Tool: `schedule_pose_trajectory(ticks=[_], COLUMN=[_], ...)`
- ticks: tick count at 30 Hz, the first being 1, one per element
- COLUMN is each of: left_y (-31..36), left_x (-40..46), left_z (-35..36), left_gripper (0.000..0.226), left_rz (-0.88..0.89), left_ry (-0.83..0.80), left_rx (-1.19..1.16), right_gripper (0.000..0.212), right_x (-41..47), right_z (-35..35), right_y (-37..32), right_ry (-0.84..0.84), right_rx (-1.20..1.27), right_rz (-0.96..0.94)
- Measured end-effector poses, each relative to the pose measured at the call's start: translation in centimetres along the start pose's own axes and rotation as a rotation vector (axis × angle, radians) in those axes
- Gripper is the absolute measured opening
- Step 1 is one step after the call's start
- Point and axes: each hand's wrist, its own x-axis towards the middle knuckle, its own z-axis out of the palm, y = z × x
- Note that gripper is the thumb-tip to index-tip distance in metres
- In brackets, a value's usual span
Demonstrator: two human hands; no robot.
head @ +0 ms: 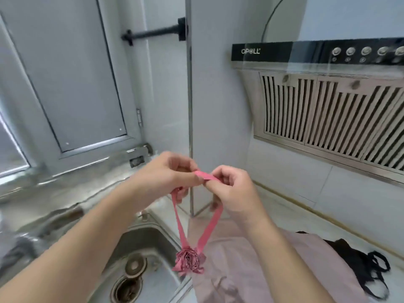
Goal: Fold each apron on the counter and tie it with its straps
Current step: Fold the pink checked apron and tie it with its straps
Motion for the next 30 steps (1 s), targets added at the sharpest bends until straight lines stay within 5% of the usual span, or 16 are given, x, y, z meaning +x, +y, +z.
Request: schedule_pose_trajectory(ticks=[7,13,17,25,30], left_y=[-0.1,0.0,-0.1,-0.6,-1.4], left_x=[-10.4,-21.2,-29.1,-41.8,-44.0], left_z=[-8.7,-16.1,-21.7,-33.1,-39.1], left_gripper=[0.019,0.028,0.014,0.013,0.011], left_rz=[0.006,0.025,0.038,0.052,0.007], left_ry=[0.398,0.485,0.563,0.728,1.094], left_rx=[0.003,-0.092,-0.110,-0.017,0.162], right_gripper=[0.024,0.014,0.009,0.011,0.022], right_x=[-0.3,-1.3,-3.0,-5.9,-5.3], right_z=[11.2,23.1,32.4,49.4,57.8], right_y=[-5.0,-8.7,-11.2,-14.9,-17.7], right_ry=[-0.325,-0.568,-0.696,-0.689,-0.548], right_rx=[0.317,0.433,0.460,0.452,0.241], right_rz=[0.044,0.082,0.078,0.055,-0.060])
